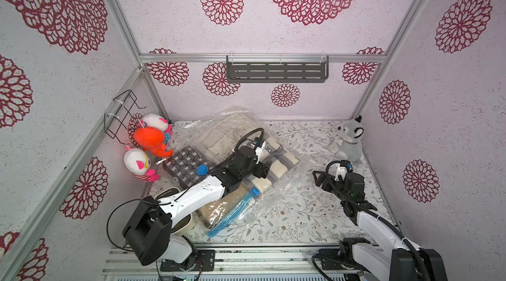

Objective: Take the scarf out of the vacuum bag
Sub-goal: Open the vacuum bag at the center of the board.

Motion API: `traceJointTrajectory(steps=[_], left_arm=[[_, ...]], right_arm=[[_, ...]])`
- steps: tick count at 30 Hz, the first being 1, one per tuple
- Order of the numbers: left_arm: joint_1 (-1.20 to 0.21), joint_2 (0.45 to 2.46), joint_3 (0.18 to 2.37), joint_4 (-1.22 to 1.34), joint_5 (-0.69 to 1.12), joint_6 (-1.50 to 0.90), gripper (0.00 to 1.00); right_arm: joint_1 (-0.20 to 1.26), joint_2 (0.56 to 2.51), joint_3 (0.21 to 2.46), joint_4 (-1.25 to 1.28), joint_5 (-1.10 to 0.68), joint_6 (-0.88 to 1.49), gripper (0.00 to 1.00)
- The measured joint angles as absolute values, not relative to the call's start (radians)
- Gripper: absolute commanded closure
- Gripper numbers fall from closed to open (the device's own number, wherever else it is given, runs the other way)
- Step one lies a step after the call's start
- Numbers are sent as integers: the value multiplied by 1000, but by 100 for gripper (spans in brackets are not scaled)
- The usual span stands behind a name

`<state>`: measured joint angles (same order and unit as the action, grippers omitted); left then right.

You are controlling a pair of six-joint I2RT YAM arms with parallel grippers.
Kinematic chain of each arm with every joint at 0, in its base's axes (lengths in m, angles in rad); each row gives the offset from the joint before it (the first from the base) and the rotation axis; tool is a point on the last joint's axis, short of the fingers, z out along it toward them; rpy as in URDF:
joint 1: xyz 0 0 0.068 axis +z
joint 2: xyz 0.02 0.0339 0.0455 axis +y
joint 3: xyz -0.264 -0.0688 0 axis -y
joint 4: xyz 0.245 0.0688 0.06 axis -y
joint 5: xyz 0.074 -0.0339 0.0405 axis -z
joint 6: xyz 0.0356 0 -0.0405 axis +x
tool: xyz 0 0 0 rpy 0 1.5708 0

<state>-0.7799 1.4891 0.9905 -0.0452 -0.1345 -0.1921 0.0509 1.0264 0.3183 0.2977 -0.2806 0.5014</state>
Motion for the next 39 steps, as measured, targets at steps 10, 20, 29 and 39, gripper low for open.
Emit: traceJointTrajectory(steps=[10, 20, 29, 39], left_arm=[[-1026, 1834, 1155, -111, -293, -157, 15], [-1056, 2049, 1311, -130, -389, -176, 21], [-1060, 2086, 1342, -179, -467, -196, 95], [-988, 1958, 1343, -219, -432, -176, 100]], right_arm=[[46, 1041, 331, 277, -249, 525, 13], [27, 951, 293, 270, -221, 544, 14], [25, 907, 220, 333, -263, 590, 28], [308, 1025, 179, 556, -371, 670, 33]])
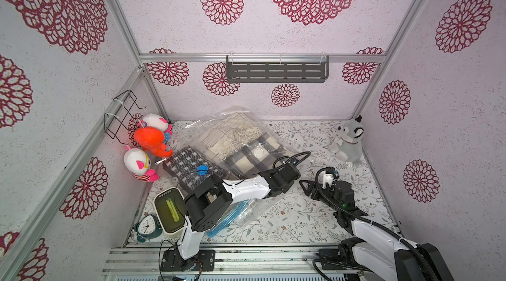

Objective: Take the scarf out of the vacuum bag
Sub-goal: Open the vacuum bag at the center of the board, then take out the scarf from the vacuum bag.

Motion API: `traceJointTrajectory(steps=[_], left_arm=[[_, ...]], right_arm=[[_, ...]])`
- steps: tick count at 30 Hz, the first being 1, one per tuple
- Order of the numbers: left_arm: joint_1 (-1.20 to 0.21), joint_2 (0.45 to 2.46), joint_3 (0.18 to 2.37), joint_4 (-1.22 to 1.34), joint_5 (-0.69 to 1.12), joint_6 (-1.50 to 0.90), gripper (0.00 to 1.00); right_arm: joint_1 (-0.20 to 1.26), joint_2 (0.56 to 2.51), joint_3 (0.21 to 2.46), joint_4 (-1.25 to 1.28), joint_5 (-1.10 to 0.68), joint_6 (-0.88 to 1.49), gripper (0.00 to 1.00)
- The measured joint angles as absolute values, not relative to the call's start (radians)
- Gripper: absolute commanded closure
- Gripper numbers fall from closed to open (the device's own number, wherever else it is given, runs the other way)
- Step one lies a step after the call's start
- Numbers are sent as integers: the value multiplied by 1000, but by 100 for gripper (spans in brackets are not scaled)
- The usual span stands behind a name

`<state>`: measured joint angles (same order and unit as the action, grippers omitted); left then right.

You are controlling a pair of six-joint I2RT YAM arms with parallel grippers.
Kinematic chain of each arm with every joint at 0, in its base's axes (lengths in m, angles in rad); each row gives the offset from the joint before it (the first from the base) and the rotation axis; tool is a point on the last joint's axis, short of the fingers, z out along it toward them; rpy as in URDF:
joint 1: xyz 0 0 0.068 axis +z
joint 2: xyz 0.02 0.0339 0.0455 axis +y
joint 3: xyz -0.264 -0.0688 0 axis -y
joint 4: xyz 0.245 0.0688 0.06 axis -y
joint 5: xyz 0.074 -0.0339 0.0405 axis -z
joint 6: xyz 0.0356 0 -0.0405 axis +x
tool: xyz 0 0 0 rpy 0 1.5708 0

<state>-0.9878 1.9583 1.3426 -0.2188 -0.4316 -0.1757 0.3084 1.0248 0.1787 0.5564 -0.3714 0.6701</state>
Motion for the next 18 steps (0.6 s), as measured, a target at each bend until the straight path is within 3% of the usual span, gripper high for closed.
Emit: traceJointTrajectory(steps=[7, 9, 11, 15, 18], left_arm=[[-939, 1864, 1382, -259, -419, -164, 100], [-937, 1871, 1396, -275, -415, -164, 100], [-933, 1876, 1406, -286, -411, -164, 100], [-923, 1878, 1423, -305, -384, -164, 100], [-911, 1882, 1438, -311, -375, -165, 100]], right_arm=[[363, 1226, 206, 761, -382, 736, 42], [383, 1322, 223, 860, -398, 785, 47], [406, 1446, 258, 970, -426, 838, 59], [427, 1726, 354, 1189, -474, 952, 58], [430, 1850, 420, 1209, -470, 978, 53]])
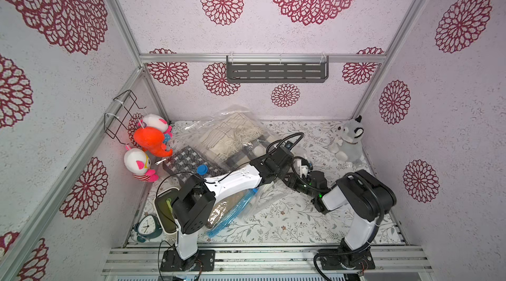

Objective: Take the scarf out of the vacuum bag
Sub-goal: Take out the scarf from the vacuum bag.

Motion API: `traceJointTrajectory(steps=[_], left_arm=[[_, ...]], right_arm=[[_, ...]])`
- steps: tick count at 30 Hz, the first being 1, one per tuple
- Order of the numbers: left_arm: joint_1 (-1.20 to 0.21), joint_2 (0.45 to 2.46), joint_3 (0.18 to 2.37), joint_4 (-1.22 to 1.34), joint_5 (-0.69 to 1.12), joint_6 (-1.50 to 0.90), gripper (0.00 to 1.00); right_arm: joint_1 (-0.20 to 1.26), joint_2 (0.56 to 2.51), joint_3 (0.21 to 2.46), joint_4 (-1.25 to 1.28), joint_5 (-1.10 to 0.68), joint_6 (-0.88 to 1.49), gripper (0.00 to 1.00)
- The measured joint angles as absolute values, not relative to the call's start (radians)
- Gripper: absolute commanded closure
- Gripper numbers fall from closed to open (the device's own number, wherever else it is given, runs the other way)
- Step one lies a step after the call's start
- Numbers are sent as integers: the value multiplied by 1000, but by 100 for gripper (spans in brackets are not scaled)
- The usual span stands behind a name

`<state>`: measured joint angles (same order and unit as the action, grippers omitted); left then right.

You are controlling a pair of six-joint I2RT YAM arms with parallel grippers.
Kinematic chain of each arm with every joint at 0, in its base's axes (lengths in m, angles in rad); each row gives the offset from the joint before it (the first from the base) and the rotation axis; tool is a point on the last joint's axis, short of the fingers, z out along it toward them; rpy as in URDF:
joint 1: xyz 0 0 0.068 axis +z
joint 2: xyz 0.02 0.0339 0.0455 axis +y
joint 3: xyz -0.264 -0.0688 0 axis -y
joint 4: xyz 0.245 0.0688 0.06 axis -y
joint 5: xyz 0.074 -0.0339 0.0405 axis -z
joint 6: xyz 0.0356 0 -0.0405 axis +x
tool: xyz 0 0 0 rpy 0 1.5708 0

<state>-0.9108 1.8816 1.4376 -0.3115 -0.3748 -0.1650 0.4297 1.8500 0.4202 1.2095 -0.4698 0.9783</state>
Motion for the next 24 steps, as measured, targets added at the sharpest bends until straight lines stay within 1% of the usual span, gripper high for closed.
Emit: traceJointTrajectory(steps=[2, 3, 5, 8, 10, 12, 14, 17, 20, 24], left_arm=[[-902, 1882, 1439, -311, -364, -168, 100], [-896, 1882, 1439, -311, -356, -169, 100], [-888, 1882, 1439, -310, -346, -173, 100], [-877, 1882, 1438, -303, -332, -184, 100], [-870, 1882, 1437, -299, -323, -196, 100], [-863, 1882, 1437, -295, -314, -209, 100], [-858, 1882, 1437, -290, -306, -216, 100], [-855, 1884, 1439, -289, -303, -225, 100], [-855, 1884, 1439, -287, -300, -236, 100], [-855, 1884, 1439, -281, -299, -242, 100]], right_arm=[[437, 1848, 421, 1180, -438, 970, 49], [443, 1812, 418, 1128, -413, 955, 46], [463, 1695, 414, 992, -340, 908, 40], [492, 1495, 414, 861, -245, 853, 39], [523, 1399, 413, 804, -176, 834, 36], [581, 1327, 411, 711, -71, 823, 26], [670, 1276, 407, 632, 25, 806, 20], [739, 1264, 406, 586, 80, 801, 18], [731, 1321, 418, 555, 133, 801, 17], [692, 1464, 422, 622, 94, 817, 17]])
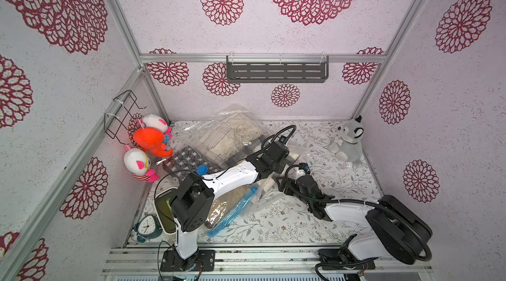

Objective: Take the scarf out of the vacuum bag
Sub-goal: Take out the scarf from the vacuum bag.

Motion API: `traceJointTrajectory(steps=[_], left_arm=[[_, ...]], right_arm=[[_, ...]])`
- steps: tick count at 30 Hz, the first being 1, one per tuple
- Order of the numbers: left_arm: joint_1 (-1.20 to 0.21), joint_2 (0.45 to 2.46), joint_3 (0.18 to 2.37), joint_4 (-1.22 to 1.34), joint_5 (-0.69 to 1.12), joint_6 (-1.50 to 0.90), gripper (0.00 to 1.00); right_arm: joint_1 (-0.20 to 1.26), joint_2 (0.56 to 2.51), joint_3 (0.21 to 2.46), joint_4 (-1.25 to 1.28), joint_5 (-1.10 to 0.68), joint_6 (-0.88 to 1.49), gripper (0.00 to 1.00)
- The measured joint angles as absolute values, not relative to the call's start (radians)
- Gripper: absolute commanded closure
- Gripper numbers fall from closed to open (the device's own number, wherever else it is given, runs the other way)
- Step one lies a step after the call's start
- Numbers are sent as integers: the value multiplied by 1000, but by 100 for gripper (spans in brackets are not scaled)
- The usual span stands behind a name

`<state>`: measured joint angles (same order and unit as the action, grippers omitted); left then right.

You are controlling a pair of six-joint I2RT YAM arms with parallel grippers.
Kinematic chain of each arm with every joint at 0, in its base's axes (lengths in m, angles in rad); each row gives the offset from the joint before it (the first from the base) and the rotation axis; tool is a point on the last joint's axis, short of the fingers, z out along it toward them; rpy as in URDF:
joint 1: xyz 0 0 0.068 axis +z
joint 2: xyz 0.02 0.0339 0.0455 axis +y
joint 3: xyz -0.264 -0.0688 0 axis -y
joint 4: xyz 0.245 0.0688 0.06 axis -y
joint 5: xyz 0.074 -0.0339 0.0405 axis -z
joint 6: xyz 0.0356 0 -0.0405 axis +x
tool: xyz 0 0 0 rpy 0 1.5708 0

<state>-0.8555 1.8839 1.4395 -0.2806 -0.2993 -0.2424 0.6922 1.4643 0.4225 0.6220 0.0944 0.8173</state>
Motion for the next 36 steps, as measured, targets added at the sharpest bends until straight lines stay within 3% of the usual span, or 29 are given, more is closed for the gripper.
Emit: traceJointTrajectory(steps=[15, 24, 26, 29, 31, 34, 36], left_arm=[[-859, 1883, 1435, -241, -301, -263, 100], [-871, 1855, 1407, -199, -331, -267, 100], [-876, 1845, 1401, -184, -342, -268, 100], [-883, 1830, 1391, -169, -365, -268, 100], [-884, 1829, 1393, -170, -390, -267, 100], [-883, 1840, 1406, -173, -431, -266, 100], [-875, 1849, 1406, -171, -440, -271, 100]], right_arm=[[571, 1709, 514, 803, -4, 904, 12], [559, 1870, 624, 942, -32, 947, 16], [562, 1904, 657, 954, -31, 955, 26], [564, 1968, 716, 955, -38, 968, 63], [564, 2005, 737, 965, -45, 976, 70], [564, 2015, 734, 978, -57, 978, 97], [563, 2004, 720, 981, -60, 965, 100]])
